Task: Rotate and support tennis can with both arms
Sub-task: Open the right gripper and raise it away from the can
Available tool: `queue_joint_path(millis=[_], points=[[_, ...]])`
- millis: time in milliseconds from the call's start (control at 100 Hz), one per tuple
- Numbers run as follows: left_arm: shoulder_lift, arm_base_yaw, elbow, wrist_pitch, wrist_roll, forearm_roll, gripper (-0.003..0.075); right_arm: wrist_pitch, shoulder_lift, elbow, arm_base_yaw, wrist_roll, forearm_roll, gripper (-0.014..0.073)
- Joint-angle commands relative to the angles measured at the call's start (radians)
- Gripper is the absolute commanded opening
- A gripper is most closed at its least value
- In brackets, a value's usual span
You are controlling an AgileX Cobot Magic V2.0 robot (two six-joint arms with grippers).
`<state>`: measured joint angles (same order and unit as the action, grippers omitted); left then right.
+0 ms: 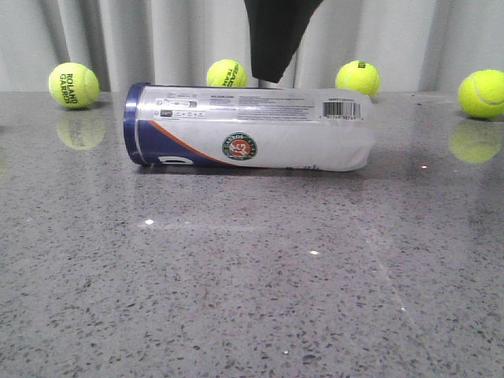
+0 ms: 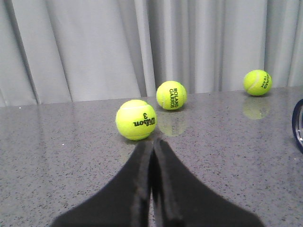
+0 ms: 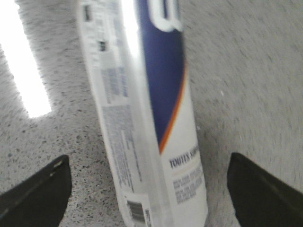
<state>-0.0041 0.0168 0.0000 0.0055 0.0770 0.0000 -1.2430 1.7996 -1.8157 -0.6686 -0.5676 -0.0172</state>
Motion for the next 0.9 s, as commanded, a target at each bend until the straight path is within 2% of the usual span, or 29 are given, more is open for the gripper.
queue_joint_path(millis=[0, 170, 240, 310, 530, 890], points=[[-0.032, 0.004, 0.044, -0.081, -0.011, -0.007, -0.0020, -0.087, -0.067, -0.031, 0.003, 0.157, -0.055, 0.0654], [-0.032, 0.004, 0.044, -0.081, -0.011, -0.007, -0.0020, -0.087, -0.082, -0.030, 0.003, 0.307, -0.068, 0.0649], [-0.032, 0.004, 0.044, -0.081, -0.011, -0.007, -0.0020, -0.087, -0.087, -0.030, 0.003, 0.378, -0.068, 0.0595], [-0.032, 0.004, 0.044, -0.081, -0.011, -0.007, -0.0020, -0.087, -0.094, -0.029, 0.003, 0.446, -0.068, 0.0477], [-0.032, 0.004, 0.044, -0.081, -0.011, -0.007, -0.0020, -0.074, -0.130, -0.016, 0.003, 0.568, -0.068, -0.0072], [-0.032, 0.004, 0.044, -0.081, -0.011, -0.007, -0.0020, -0.009, -0.245, 0.004, 0.023, 0.650, -0.069, -0.0067]])
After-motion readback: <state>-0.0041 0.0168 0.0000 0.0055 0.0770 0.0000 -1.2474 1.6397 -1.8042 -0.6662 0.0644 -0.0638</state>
